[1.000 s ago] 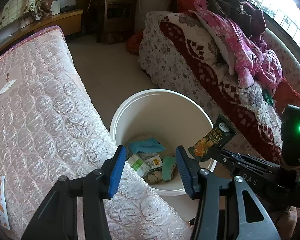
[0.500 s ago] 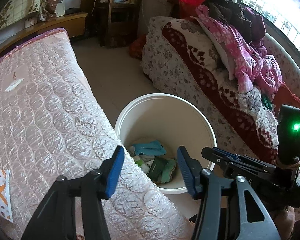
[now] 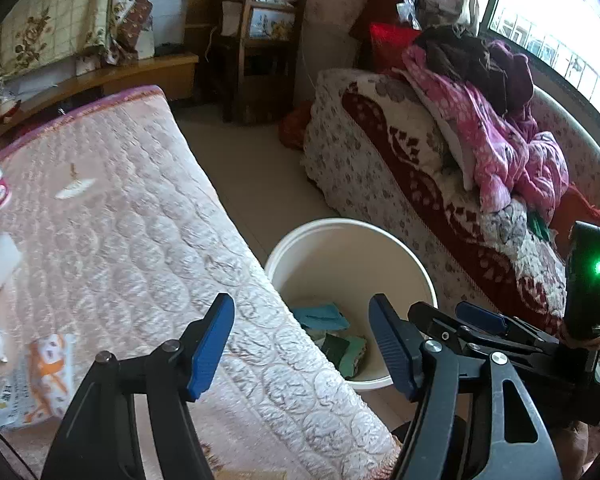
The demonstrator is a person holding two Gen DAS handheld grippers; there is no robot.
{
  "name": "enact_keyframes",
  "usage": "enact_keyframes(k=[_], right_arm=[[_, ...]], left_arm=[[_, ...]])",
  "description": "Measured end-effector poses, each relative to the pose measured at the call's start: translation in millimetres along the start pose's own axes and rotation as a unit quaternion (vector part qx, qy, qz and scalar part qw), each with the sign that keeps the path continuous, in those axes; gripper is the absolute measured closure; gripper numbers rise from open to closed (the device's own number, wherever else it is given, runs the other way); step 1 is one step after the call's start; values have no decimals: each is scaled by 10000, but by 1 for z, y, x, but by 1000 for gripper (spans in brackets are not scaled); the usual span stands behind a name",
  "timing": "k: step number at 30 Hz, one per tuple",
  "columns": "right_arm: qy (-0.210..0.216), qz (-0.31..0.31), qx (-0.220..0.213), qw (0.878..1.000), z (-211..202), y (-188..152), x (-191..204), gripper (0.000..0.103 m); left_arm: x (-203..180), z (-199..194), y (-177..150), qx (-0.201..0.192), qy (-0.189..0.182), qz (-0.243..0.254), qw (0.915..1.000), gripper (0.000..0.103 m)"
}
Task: Collect trash
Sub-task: 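Move both open tools back over the bed toward the medicine boxes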
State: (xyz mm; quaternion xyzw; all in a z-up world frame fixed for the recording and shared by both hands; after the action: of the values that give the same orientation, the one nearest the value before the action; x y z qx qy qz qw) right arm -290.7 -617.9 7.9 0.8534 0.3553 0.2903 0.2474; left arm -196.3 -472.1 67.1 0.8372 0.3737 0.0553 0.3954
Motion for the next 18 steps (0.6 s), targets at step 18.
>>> enact_keyframes(k=[18], right_arm=[[301, -532, 123, 9981, -13, -14, 76, 14]], left_arm=[[82, -75, -8, -398, 827, -269, 9954, 29]])
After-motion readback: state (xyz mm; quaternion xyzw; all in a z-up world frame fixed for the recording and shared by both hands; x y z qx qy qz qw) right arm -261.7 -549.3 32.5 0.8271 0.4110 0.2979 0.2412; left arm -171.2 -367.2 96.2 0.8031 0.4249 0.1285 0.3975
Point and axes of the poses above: each gripper's, at about its wrist camera, not at the fingertips, and z roughly the way its jaws point, x to its left, y to its top, the point moved 4 cm from there along z, roughly the way its jaws point, and after that the axes turned 5 degrees about -x, right-handed, at the moved point
